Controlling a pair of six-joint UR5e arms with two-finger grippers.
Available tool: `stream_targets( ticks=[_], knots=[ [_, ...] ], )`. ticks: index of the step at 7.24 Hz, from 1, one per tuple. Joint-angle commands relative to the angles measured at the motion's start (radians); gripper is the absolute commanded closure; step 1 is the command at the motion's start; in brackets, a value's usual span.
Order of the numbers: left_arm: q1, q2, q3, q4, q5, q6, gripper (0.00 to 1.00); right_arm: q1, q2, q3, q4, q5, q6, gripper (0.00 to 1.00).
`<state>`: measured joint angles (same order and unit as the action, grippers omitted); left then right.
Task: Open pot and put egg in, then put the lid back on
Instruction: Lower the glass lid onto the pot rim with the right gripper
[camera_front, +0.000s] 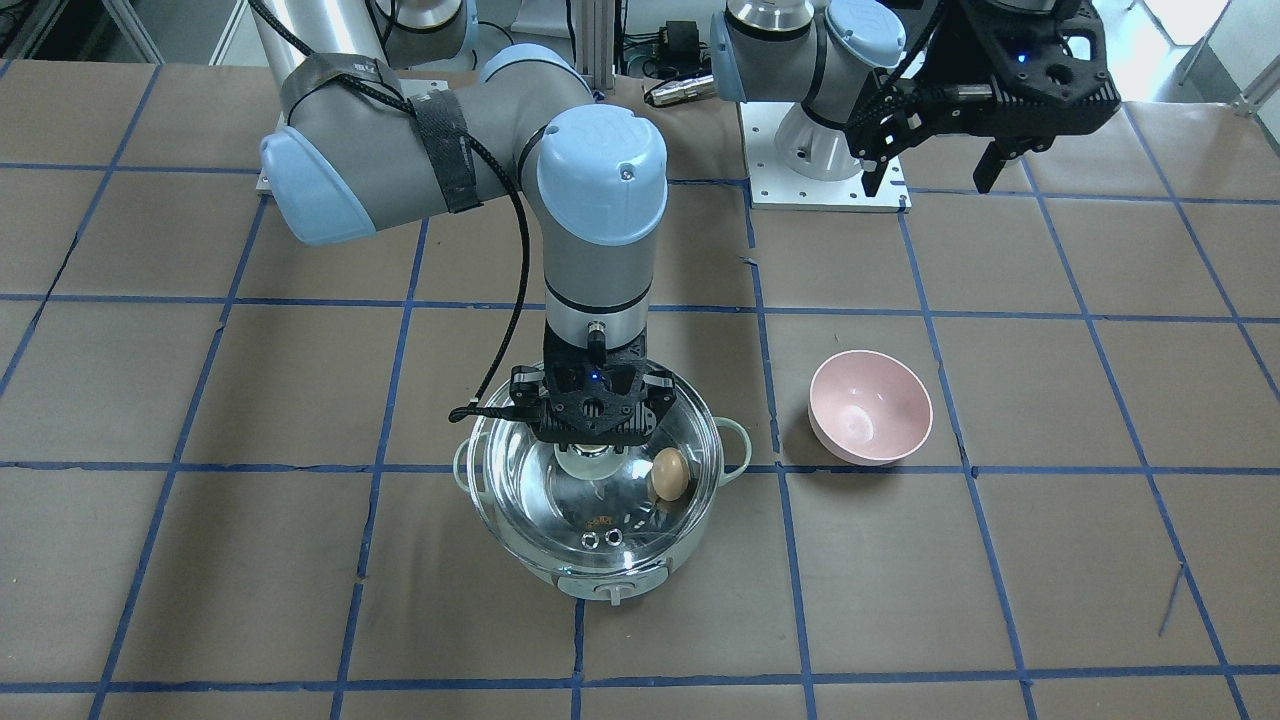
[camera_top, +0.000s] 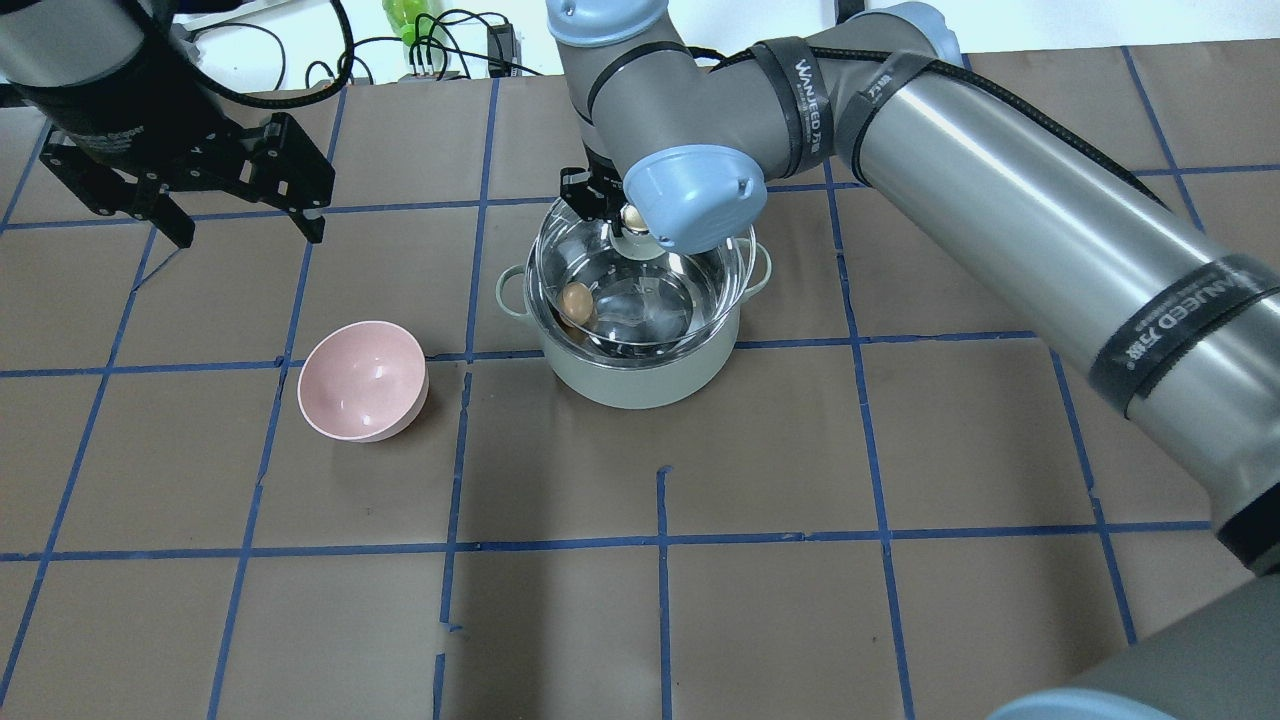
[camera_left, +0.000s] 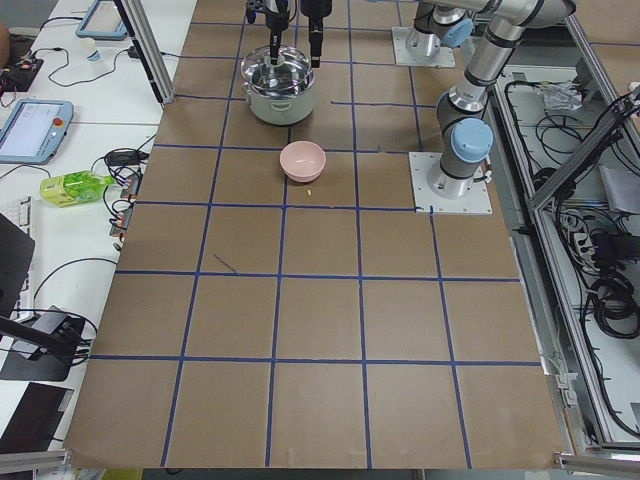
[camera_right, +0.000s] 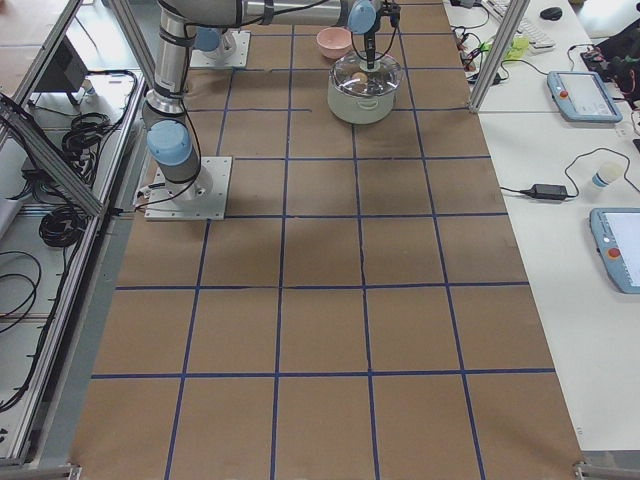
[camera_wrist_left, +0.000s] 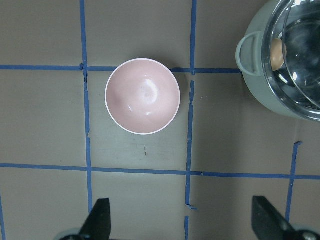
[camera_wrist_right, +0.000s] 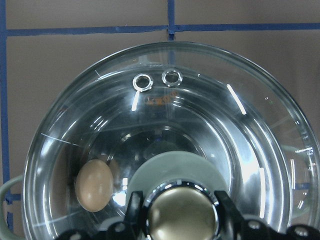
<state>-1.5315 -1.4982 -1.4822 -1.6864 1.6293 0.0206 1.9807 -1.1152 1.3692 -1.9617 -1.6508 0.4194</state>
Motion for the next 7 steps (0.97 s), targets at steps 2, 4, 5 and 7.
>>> stream_targets(
  ticks=[2, 4, 5, 7],
  knots=[
    [0.010, 0.001, -0.018, 0.037, -0.037, 0.007, 0.00, 0.004, 0.002, 0.004, 0.000, 0.006, 0.004, 0.99],
    [0.010, 0.001, -0.020, 0.033, -0.034, 0.007, 0.00, 0.017, 0.002, 0.005, 0.000, 0.003, 0.025, 0.99],
    [0.010, 0.001, -0.020, 0.033, -0.034, 0.007, 0.00, 0.018, 0.002, 0.008, -0.002, 0.005, 0.032, 0.98],
    [0.010, 0.001, -0.015, -0.004, -0.037, 0.002, 0.00, 0.021, 0.005, 0.013, -0.006, 0.006, 0.039, 0.98]
  ],
)
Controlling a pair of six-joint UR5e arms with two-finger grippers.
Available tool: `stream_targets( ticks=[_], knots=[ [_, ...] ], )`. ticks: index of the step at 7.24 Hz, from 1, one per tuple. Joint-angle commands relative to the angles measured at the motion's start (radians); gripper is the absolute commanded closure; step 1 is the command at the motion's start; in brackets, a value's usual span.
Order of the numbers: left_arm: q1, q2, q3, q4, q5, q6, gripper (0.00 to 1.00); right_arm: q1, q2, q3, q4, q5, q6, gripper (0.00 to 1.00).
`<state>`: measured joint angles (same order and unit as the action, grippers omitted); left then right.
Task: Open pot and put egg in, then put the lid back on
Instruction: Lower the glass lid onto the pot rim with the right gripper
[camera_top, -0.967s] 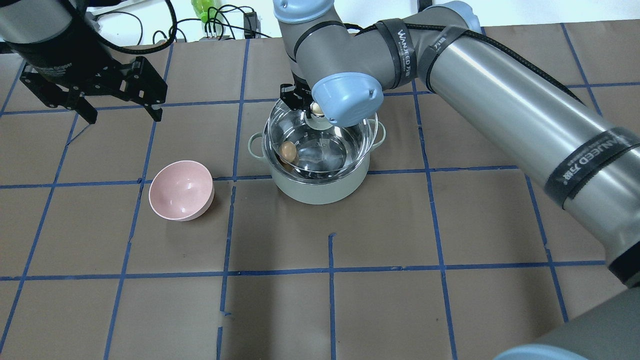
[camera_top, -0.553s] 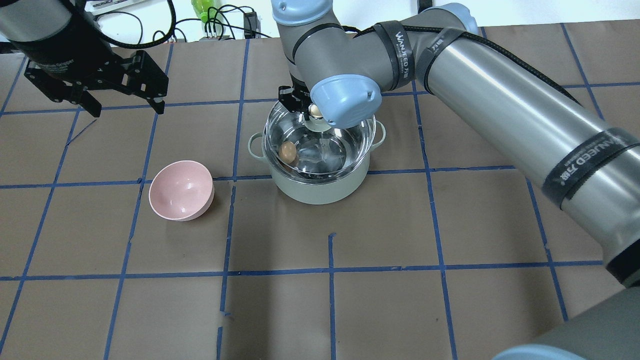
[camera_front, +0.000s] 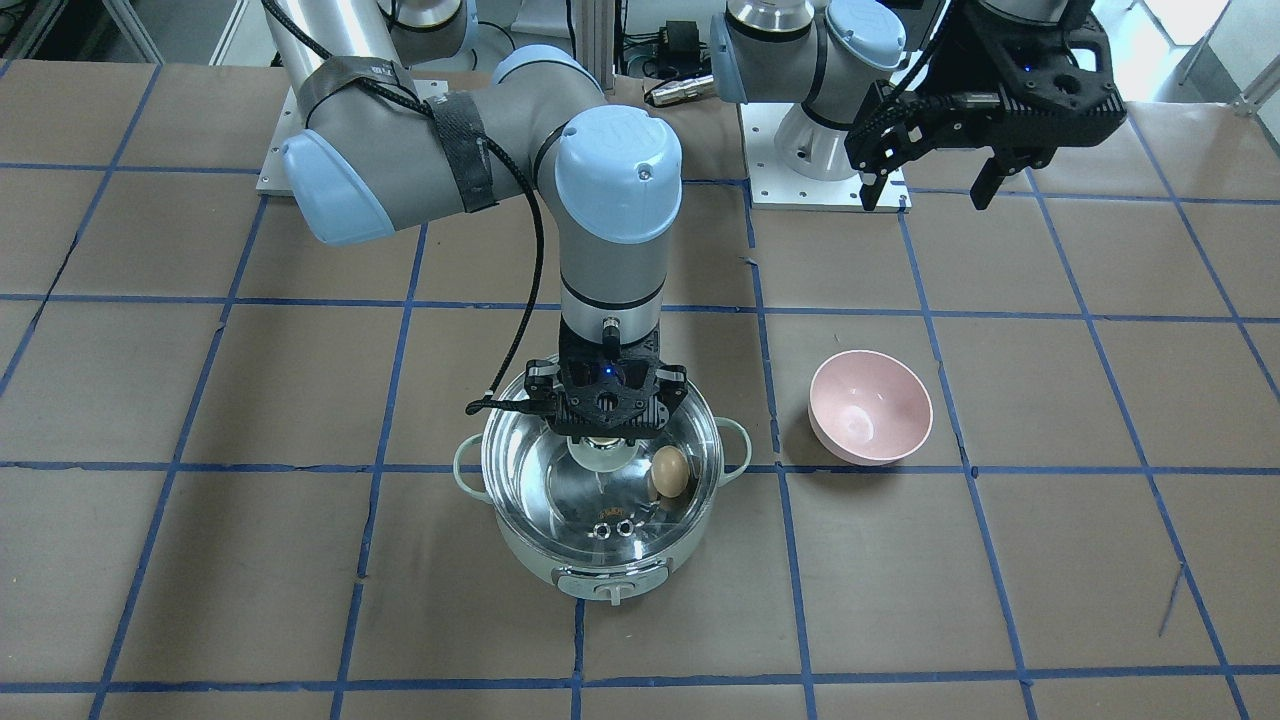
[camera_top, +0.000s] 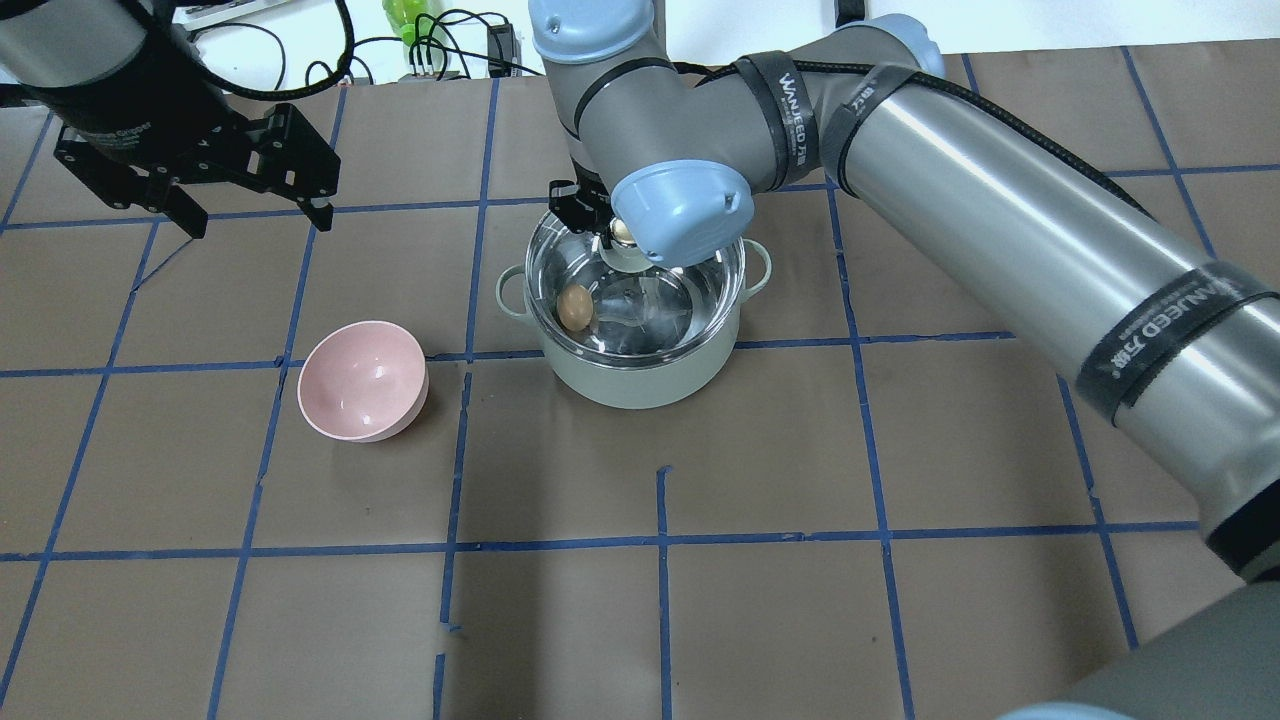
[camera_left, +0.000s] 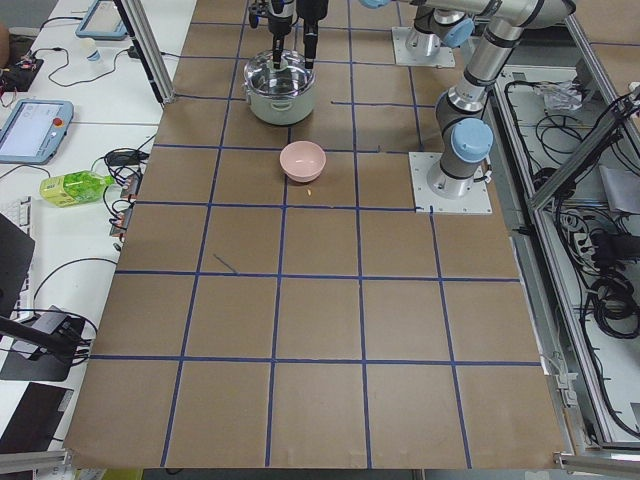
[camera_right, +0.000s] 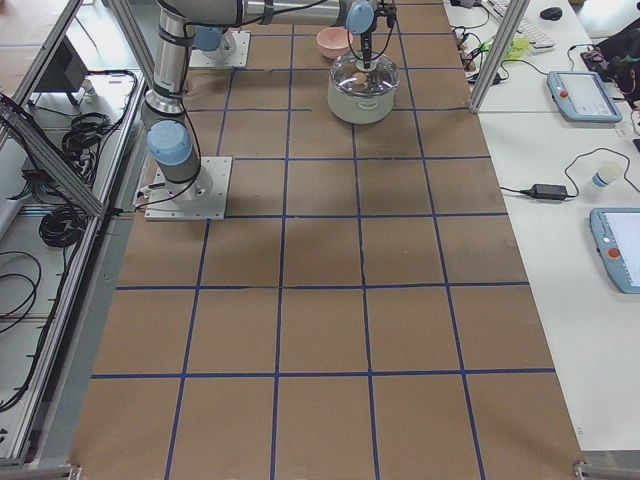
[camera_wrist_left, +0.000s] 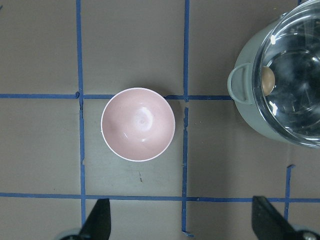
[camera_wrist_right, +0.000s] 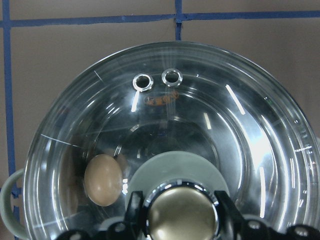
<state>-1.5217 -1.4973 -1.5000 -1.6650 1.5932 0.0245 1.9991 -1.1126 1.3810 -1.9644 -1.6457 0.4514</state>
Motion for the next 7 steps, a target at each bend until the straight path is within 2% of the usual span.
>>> stream_targets(
  ticks=[1, 7],
  knots=[
    [0.000, 0.000, 0.009, -0.033, -0.001, -0.001, 0.00, 0.003, 0.007, 0.003, -0.010, 0.001, 0.012, 0.98],
    [0.023, 0.000, 0.010, -0.035, -0.005, 0.011, 0.00, 0.003, 0.002, 0.009, -0.007, -0.003, 0.001, 0.98]
  ],
)
